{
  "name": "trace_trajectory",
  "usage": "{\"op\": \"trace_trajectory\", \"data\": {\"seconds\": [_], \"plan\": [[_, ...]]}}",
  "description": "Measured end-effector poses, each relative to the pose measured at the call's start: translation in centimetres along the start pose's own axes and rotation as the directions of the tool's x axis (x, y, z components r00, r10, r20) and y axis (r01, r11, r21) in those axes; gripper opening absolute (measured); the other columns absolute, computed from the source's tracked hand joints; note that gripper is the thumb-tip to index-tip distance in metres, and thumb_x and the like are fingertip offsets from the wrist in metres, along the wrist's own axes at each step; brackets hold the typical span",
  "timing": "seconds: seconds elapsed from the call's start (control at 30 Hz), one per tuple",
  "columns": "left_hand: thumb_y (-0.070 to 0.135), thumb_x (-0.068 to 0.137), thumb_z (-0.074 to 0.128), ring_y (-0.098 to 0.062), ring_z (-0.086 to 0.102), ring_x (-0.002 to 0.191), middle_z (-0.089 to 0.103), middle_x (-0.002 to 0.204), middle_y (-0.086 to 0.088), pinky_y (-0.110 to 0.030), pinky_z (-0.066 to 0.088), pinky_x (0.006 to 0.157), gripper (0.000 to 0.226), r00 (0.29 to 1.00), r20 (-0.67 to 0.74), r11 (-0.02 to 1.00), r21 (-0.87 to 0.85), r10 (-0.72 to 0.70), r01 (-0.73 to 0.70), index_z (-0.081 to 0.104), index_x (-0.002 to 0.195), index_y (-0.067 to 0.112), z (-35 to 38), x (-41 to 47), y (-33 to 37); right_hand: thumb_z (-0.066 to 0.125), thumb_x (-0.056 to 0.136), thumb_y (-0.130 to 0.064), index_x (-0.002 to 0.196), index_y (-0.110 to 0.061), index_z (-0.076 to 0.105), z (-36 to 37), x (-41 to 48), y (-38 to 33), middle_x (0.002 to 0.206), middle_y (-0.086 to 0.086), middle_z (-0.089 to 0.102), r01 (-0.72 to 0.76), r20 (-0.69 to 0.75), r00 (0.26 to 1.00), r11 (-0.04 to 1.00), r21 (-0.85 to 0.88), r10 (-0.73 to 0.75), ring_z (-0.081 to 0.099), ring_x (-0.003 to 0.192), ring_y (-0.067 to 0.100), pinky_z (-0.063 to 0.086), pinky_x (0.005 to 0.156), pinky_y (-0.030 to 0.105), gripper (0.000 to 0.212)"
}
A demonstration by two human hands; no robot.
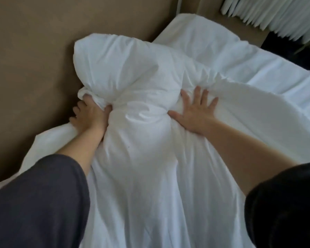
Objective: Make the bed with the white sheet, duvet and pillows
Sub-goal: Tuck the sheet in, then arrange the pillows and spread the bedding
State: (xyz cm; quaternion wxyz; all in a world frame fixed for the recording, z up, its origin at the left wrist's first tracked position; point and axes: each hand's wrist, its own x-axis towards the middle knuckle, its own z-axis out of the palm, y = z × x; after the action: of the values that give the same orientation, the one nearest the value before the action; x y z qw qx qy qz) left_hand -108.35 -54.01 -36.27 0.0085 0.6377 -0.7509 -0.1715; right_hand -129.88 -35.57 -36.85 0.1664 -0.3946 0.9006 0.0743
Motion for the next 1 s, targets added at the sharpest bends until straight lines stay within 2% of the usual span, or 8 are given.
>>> {"op": "trace_trajectory", "data": {"seconds": [0.1, 0.23, 0.43, 0.57, 0.7, 0.83, 0.93, 1.0], "plan": [[0.044, 0.09, 0.058, -0.04, 0.038, 0.125, 0.042, 0.137, -0.021, -0.056, 0.03, 0.099, 0.062, 0.999, -0.012, 0.999, 0.021, 0.035, -0.035, 0.031, 0.135, 0.01, 0.1, 0.7, 0.2, 0.038, 0.081, -0.079, 0.141, -0.023, 0.034, -3.3, 2.1, 2.3, 0.15, 0.013, 0.029, -0.074, -0.143, 0.985, 0.989, 0.131, 0.093, 0.022, 0.141, 0.035, 0.012, 0.111, 0.059, 0.082], [0.032, 0.094, 0.056, -0.043, 0.039, 0.123, 0.043, 0.136, -0.021, -0.058, 0.031, 0.098, 0.05, 0.991, -0.036, 0.989, 0.069, 0.13, -0.127, 0.034, 0.134, 0.011, 0.2, 0.4, -0.7, 0.061, 0.075, -0.073, 0.146, -0.02, 0.023, -6.1, 2.8, 6.2, 0.144, 0.015, 0.039, -0.16, -0.039, 0.985, 0.975, 0.157, 0.168, 0.038, 0.133, 0.037, 0.021, 0.111, 0.055, 0.097], [0.018, 0.085, 0.066, -0.041, 0.026, 0.137, 0.019, 0.155, -0.019, -0.057, 0.027, 0.109, 0.075, 0.97, -0.162, 0.975, -0.097, 0.182, -0.2, 0.022, 0.145, 0.016, -4.0, -3.6, -0.4, 0.056, 0.091, -0.045, 0.122, -0.015, 0.038, -7.3, -4.6, 2.7, 0.1, 0.019, 0.059, 0.134, -0.154, 0.98, 0.989, 0.061, -0.123, 0.06, 0.093, 0.037, 0.038, 0.07, 0.037, 0.047], [0.006, 0.082, 0.056, -0.033, 0.01, 0.148, 0.014, 0.16, -0.013, -0.051, 0.016, 0.118, 0.07, 0.656, -0.202, 0.681, 0.098, 0.727, -0.725, 0.03, 0.146, 0.011, -10.1, -7.2, 4.1, 0.047, 0.096, -0.037, 0.12, -0.02, 0.036, -5.7, -13.5, 0.3, 0.103, 0.012, 0.064, 0.36, -0.028, 0.932, 0.932, -0.045, -0.361, 0.063, 0.093, 0.035, 0.032, 0.067, 0.035, 0.032], [0.017, 0.09, 0.037, -0.023, 0.022, 0.146, 0.041, 0.15, -0.005, -0.057, 0.001, 0.118, 0.048, 0.331, 0.049, 0.304, 0.293, 0.942, -0.907, 0.048, 0.137, 0.015, -12.4, -9.9, 10.1, 0.057, 0.09, -0.036, 0.121, -0.023, 0.044, -5.3, -19.0, -1.7, 0.099, 0.009, 0.066, 0.589, 0.016, 0.807, 0.804, -0.087, -0.59, 0.064, 0.092, 0.034, 0.037, 0.072, 0.035, 0.036], [0.044, 0.095, 0.035, -0.028, 0.058, 0.11, 0.068, 0.103, -0.008, -0.047, 0.014, 0.113, 0.047, 0.462, 0.531, 0.187, 0.49, 0.711, -0.851, 0.042, 0.133, 0.017, -11.3, -13.5, 8.7, 0.056, 0.085, -0.042, 0.104, -0.025, 0.053, -4.7, -23.6, -1.6, 0.085, 0.002, 0.064, 0.652, 0.13, 0.741, 0.752, 0.094, -0.659, 0.06, 0.08, 0.026, 0.043, 0.087, 0.037, 0.025], [0.055, 0.086, 0.048, -0.025, 0.061, 0.106, 0.065, 0.115, -0.003, -0.038, 0.032, 0.096, 0.058, 0.481, 0.642, 0.166, 0.488, 0.597, -0.857, 0.041, 0.131, 0.021, -10.2, -16.4, 3.4, 0.059, 0.093, -0.042, 0.086, -0.014, 0.063, -6.9, -22.9, -0.3, 0.075, 0.002, 0.064, 0.275, 0.057, 0.923, 0.756, 0.594, -0.381, 0.06, 0.068, 0.014, 0.045, 0.072, 0.028, 0.029], [0.054, 0.08, 0.058, -0.025, 0.061, 0.108, 0.064, 0.119, -0.001, -0.036, 0.04, 0.094, 0.059, 0.511, 0.697, 0.265, 0.438, 0.504, -0.859, 0.043, 0.129, 0.024, -9.8, -18.5, 0.4, 0.061, 0.089, -0.049, 0.117, -0.022, 0.059, -7.5, -20.9, 1.8, 0.115, 0.005, 0.062, 0.163, -0.02, 0.986, 0.913, 0.374, -0.168, 0.061, 0.105, 0.018, 0.043, 0.088, 0.033, 0.038]]}}
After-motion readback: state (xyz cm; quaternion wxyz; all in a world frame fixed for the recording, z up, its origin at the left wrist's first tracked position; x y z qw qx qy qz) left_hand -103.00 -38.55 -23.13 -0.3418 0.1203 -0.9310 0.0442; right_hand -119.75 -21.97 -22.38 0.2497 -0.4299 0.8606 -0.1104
